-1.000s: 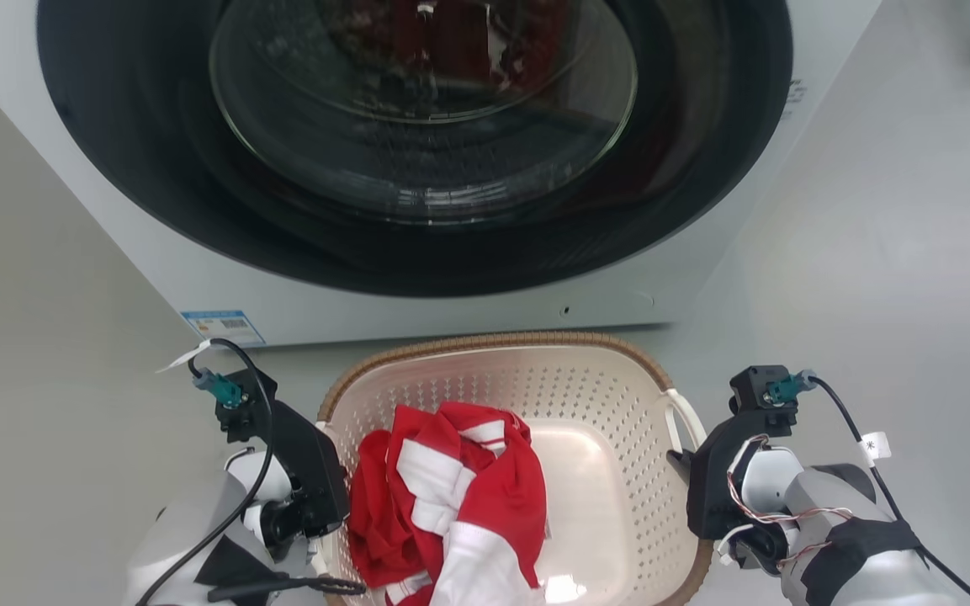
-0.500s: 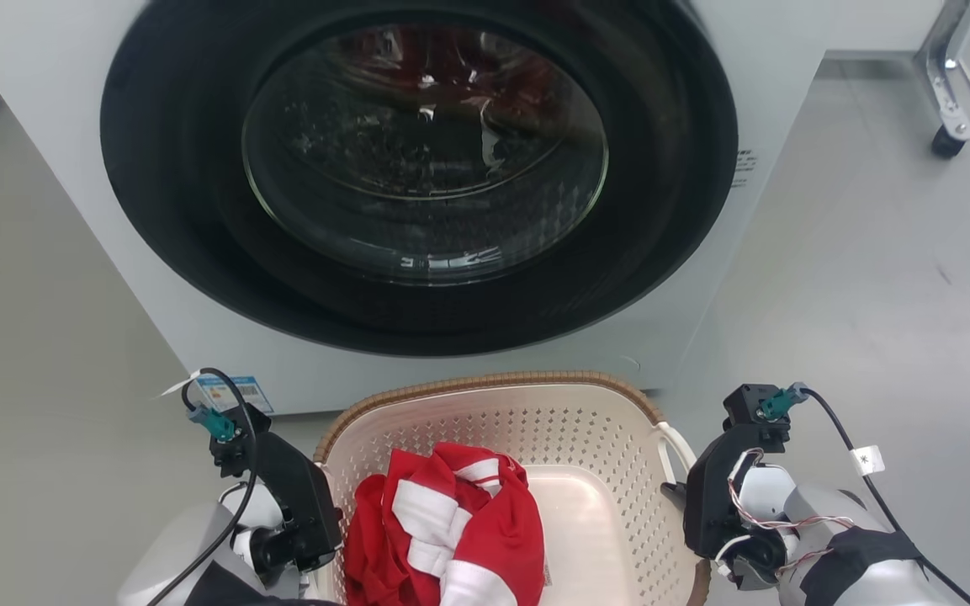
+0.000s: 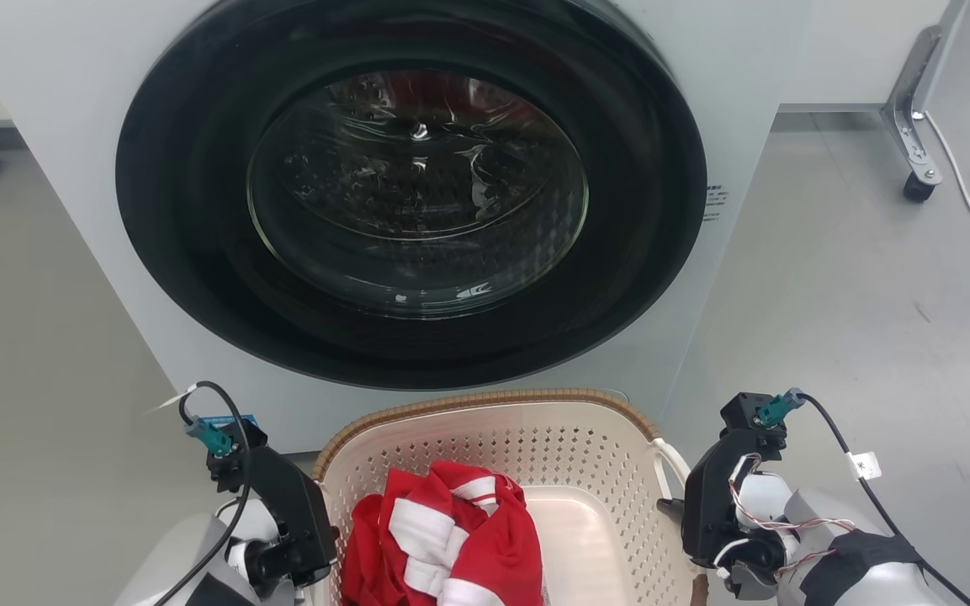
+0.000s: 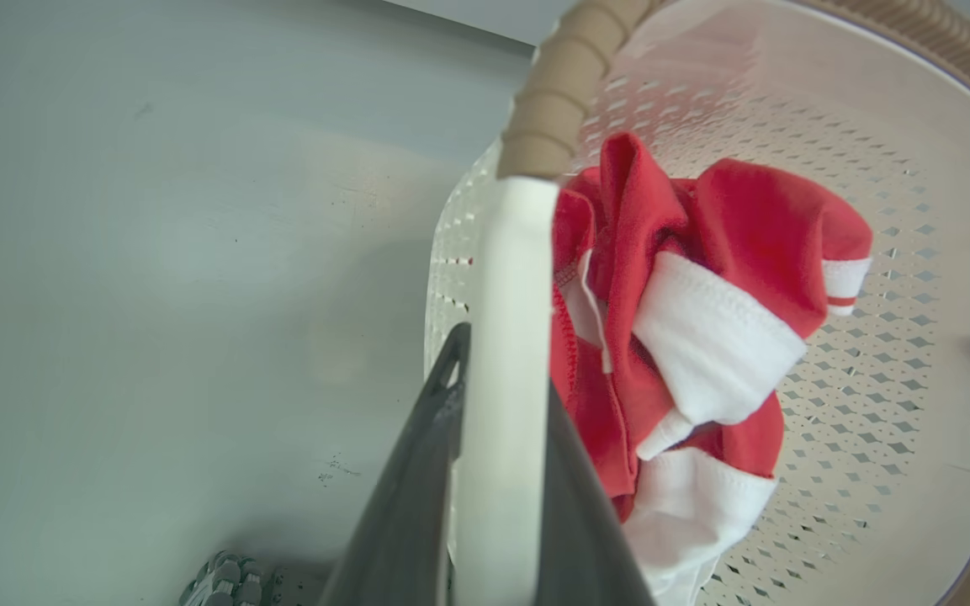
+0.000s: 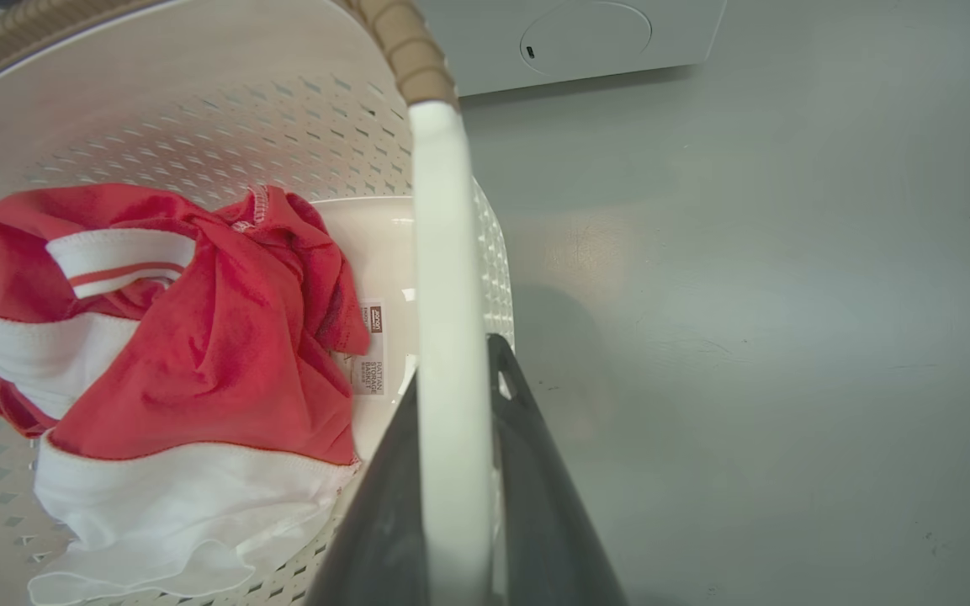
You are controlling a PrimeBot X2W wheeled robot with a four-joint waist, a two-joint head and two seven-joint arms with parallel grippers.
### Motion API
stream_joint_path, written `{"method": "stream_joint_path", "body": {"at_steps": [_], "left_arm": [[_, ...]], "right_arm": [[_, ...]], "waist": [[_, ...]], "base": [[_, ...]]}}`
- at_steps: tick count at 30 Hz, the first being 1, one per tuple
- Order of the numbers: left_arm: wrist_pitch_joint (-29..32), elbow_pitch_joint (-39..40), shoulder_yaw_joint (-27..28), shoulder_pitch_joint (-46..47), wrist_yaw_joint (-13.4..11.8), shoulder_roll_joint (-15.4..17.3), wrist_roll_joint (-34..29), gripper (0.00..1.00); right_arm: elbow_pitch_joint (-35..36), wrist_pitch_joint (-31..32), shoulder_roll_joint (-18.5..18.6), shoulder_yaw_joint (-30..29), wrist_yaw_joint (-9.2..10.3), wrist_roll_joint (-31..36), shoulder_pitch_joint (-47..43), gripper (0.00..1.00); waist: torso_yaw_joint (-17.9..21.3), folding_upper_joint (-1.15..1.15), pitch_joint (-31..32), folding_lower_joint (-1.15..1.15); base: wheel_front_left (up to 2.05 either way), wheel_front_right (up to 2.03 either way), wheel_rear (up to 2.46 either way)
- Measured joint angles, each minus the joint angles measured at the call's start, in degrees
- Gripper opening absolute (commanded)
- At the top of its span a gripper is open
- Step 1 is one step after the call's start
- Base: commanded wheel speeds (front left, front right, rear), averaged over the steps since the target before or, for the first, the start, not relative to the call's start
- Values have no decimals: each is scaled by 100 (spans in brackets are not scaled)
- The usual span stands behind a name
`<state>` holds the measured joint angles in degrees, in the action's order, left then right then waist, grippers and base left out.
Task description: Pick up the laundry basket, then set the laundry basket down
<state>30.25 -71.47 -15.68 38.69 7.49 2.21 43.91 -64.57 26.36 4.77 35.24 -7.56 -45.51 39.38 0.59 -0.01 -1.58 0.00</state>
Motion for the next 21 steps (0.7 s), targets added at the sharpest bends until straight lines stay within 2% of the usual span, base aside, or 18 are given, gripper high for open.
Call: {"method": "stream_joint_path", "body": {"at_steps": [21], "left_arm": [[42,22,-62,-41,0,44,191,0]], "right_arm": [[20,177,23,168,0,-253,0,0]], "waist": [[-29,1,62,0]], "base": [[0,0,0]]}}
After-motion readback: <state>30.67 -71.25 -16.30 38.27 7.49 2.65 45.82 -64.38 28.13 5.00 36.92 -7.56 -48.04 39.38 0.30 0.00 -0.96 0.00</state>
